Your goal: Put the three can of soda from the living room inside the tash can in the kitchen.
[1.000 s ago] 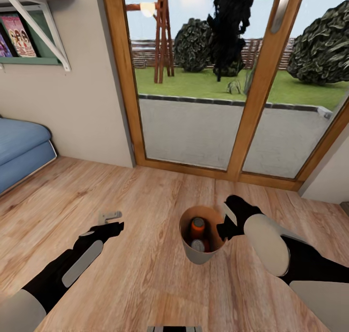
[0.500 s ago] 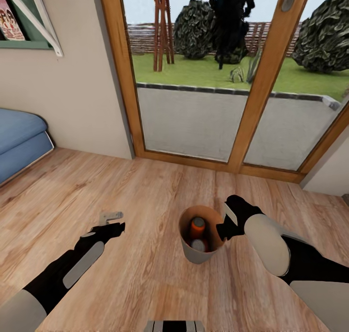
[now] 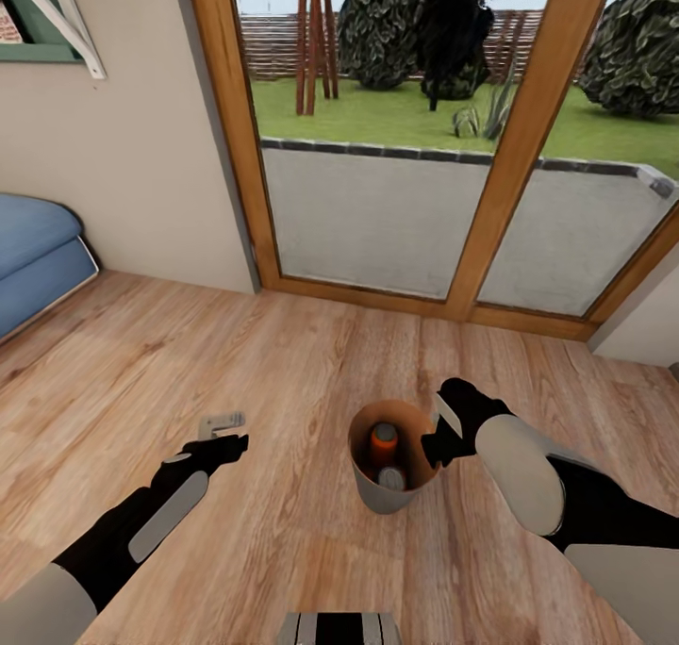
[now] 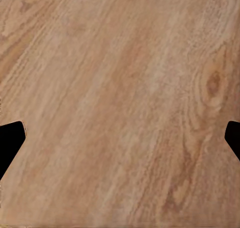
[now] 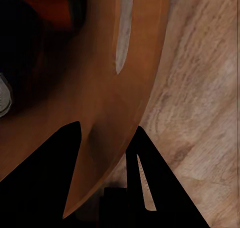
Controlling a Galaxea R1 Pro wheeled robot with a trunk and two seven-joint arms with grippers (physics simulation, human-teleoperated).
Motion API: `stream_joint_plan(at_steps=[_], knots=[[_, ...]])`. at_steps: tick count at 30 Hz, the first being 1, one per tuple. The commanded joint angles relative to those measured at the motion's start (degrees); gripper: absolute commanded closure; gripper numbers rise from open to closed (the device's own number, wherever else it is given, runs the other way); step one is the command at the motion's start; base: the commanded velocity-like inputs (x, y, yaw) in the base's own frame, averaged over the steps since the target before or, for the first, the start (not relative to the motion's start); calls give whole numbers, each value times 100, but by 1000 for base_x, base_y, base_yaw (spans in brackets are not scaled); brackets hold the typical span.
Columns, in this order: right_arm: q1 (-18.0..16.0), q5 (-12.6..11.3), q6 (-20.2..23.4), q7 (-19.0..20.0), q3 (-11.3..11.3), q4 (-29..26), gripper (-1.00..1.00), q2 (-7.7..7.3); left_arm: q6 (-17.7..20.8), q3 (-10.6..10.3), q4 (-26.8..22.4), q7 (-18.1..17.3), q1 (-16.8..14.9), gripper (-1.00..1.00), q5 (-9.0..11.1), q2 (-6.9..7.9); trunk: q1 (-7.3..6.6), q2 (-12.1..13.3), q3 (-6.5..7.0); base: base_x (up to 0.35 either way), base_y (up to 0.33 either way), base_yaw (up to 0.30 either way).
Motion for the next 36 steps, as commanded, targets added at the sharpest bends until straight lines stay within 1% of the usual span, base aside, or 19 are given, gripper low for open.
stream_joint_plan(at_steps=[1,4,9,21,22,36], knots=[[124,-73,0,18,-141,-61,100,6,-7,-7,36,-2,-5,-100,0,-5,16,1,-26,0,0,0],[131,-71,0,17,-141,-62,100,7,-9,-19,53,-1,-5,-100,0,-6,24,-3,-92,0,0,0],[135,-71,0,16,-141,-63,100,8,-16,-97,68,-1,-5,-100,-1,-7,37,-10,-203,0,0,0],[186,-59,0,-3,-141,-75,100,1,-19,-122,70,-1,-5,-100,4,-16,37,-10,-203,0,0,0],[190,-57,0,-10,-141,-79,-100,2,-19,-123,70,-1,-5,-100,4,-16,37,-10,-203,0,0,0],[226,-53,0,-36,-141,-87,-100,0,-19,-123,70,-1,-5,-100,4,-16,37,-10,-203,0,0,0]])
